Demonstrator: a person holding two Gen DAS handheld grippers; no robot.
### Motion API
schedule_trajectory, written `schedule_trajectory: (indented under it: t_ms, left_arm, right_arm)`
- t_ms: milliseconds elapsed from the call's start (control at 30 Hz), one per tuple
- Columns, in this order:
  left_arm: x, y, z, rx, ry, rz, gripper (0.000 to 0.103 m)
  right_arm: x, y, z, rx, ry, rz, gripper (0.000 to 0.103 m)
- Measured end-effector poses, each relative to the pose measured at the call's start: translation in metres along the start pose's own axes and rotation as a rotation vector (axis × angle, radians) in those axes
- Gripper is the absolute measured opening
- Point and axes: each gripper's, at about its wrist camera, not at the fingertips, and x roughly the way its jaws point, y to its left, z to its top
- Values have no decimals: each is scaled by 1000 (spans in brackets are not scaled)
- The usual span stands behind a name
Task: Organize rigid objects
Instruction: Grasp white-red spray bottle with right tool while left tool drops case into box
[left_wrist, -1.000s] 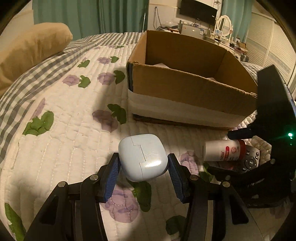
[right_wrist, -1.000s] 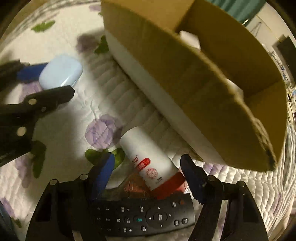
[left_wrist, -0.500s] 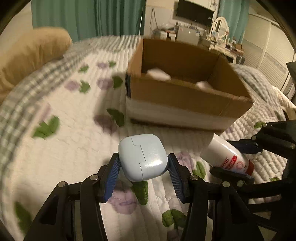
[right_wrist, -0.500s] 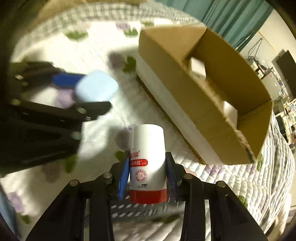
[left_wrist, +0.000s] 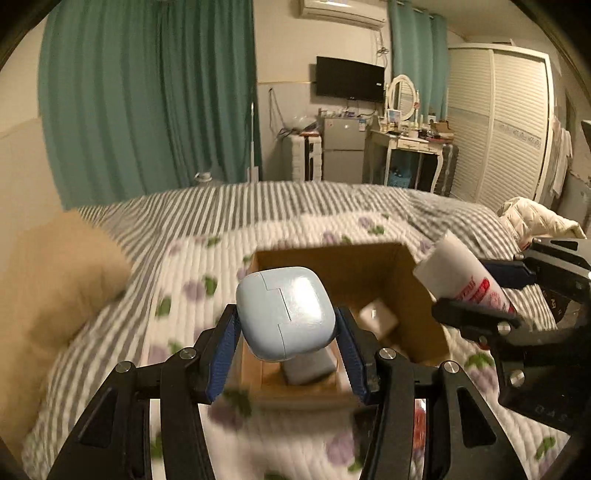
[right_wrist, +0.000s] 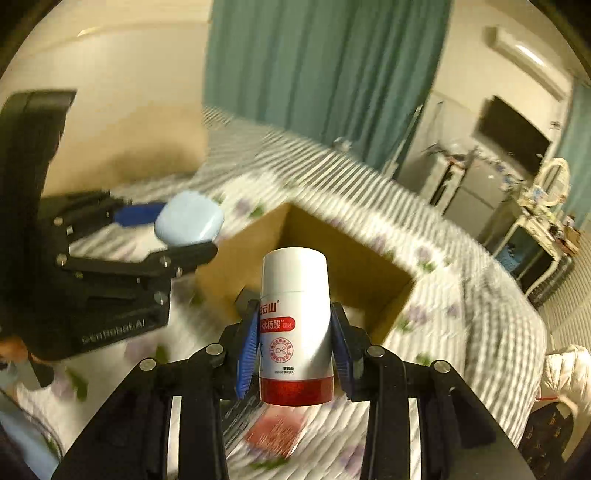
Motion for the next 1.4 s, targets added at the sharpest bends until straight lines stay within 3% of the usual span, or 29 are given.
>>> schedule_trajectory:
  t_ms: [133, 267, 467, 600, 833, 900, 967, 1067, 1167, 1267, 1400]
  left_arm:
    - [35, -8, 27, 34, 3, -95, 53]
    - [83, -15, 35, 91, 44, -69, 53]
    - [148, -12, 8, 90, 182, -74, 53]
    - [160, -19, -8, 121, 213, -60, 53]
    - [147, -25, -4, 149, 190, -88, 56]
    - [137, -25, -1, 144, 183, -95, 65]
    - [119, -23, 2, 126, 162, -94, 80]
    - [90, -21, 4, 107, 137, -93, 86]
    - [49, -22, 1, 97, 97, -88, 93]
    - [16, -25, -7, 107, 68, -83, 94]
    - [-19, -33, -28, 101, 40, -82, 102]
  right_arm:
    - [25, -27, 23, 70, -7, -53, 35]
    - [65, -51, 27, 148, 43, -65, 35]
    - [123, -67, 3, 245, 140, -23, 35]
    - [147, -65, -8, 244, 170, -2, 35]
    - [144, -68, -4, 244, 134, -21, 39]
    - [127, -71, 3, 245, 101, -38, 52]
    - [102, -75, 9, 251, 65, -48, 58]
    - [63, -76, 15, 240, 32, -72, 62]
    - [25, -68, 10, 209, 19, -104, 72]
    - [-10, -54, -5, 189, 9, -142, 77]
    - [-43, -28, -37, 154, 10, -114, 90]
